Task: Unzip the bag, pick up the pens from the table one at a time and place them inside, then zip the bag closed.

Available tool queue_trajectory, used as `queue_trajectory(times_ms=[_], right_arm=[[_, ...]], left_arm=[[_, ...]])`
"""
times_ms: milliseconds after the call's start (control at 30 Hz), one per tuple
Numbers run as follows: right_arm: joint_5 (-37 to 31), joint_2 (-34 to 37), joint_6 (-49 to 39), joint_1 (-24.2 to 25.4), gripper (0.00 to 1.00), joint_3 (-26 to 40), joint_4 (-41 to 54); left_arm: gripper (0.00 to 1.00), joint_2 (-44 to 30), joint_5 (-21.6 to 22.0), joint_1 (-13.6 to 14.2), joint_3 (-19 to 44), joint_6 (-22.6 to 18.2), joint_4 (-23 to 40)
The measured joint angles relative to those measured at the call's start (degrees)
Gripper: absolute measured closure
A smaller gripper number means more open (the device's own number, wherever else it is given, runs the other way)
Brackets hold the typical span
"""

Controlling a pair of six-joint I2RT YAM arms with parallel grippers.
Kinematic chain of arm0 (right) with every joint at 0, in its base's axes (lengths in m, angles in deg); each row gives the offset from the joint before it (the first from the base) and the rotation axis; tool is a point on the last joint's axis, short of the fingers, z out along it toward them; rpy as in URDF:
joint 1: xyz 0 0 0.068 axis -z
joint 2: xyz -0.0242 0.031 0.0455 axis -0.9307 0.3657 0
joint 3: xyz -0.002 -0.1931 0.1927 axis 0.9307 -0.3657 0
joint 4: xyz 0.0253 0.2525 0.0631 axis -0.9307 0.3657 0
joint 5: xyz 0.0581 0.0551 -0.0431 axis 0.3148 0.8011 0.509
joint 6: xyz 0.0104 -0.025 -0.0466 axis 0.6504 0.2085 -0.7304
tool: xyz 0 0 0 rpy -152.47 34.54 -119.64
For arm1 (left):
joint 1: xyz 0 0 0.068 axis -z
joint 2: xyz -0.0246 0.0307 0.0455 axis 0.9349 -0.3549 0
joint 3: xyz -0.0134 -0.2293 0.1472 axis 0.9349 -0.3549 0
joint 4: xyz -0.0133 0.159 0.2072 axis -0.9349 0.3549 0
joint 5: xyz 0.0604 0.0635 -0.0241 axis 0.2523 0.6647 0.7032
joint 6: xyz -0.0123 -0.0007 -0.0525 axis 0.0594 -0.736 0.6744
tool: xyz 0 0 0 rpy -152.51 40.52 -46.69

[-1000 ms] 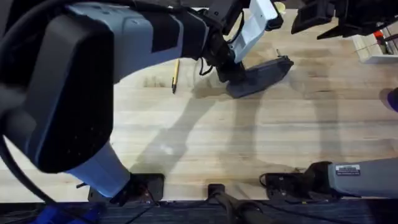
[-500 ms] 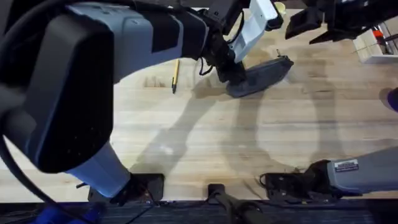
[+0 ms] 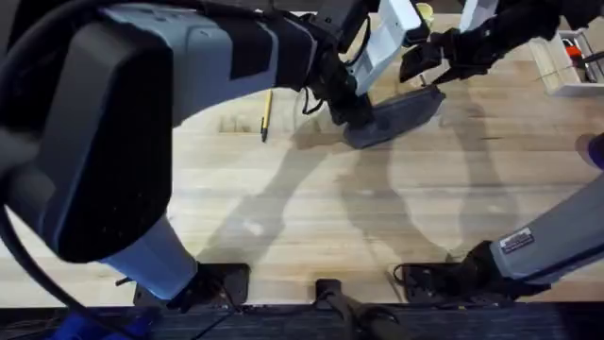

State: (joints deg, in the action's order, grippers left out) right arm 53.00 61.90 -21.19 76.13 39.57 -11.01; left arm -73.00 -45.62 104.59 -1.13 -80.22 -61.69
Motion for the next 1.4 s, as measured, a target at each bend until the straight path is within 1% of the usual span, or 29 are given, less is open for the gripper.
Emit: queue_trajectory(times_ms=[67,100,233,367,400,433,533,600,633,700,1133,1400], right_arm=[[0.0,0.41,-0.74,-0.47,0.016,0.0,0.02],[0.0,0.47,-1.03,-0.58,0.044,0.0,-0.02],[0.0,0.47,-1.82,-0.67,0.224,0.0,0.19],[-0.59,0.47,-2.18,-0.67,0.269,0.0,2.02],[-1.1,0.47,-2.31,-0.67,0.287,0.0,2.67],[-1.68,0.47,-2.55,-0.67,0.324,0.0,3.22],[-3.03,0.47,-3.55,-0.67,0.501,0.01,3.84],[-3.7,0.49,-3.89,-0.67,0.648,0.02,3.87],[-4.33,0.5,-4.18,-0.67,0.815,0.02,3.94],[-4.72,0.49,-4.38,-0.67,0.968,0.02,3.91],[-4.76,0.47,-4.38,-0.87,0.97,0.02,4.35],[-5.18,-0.57,-4.62,-3.02,0.97,0.11,4.87]], left_arm=[[0.959,0.0,-0.01,0.0,0.0,0.0,0.0],[0.959,0.0,-0.02,0.0,0.0,0.0,0.0],[0.959,0.0,0.0,0.0,0.0,0.0,0.0],[0.959,0.02,-0.02,0.02,0.0,0.0,0.0],[0.959,0.01,-0.01,0.02,0.0,0.0,0.0],[0.959,0.01,0.0,0.01,0.0,0.0,-0.02],[0.959,0.02,0.0,0.02,0.0,0.0,-0.02],[0.959,0.0,0.0,0.0,0.0,0.0,-0.02],[0.959,0.0,0.0,0.0,0.0,0.0,-0.02],[0.959,0.0,0.0,0.02,0.0,0.0,-0.02],[0.959,0.0,0.0,0.02,0.0,0.0,-0.02],[0.959,0.01,0.01,0.0,0.0,0.0,-0.02]])
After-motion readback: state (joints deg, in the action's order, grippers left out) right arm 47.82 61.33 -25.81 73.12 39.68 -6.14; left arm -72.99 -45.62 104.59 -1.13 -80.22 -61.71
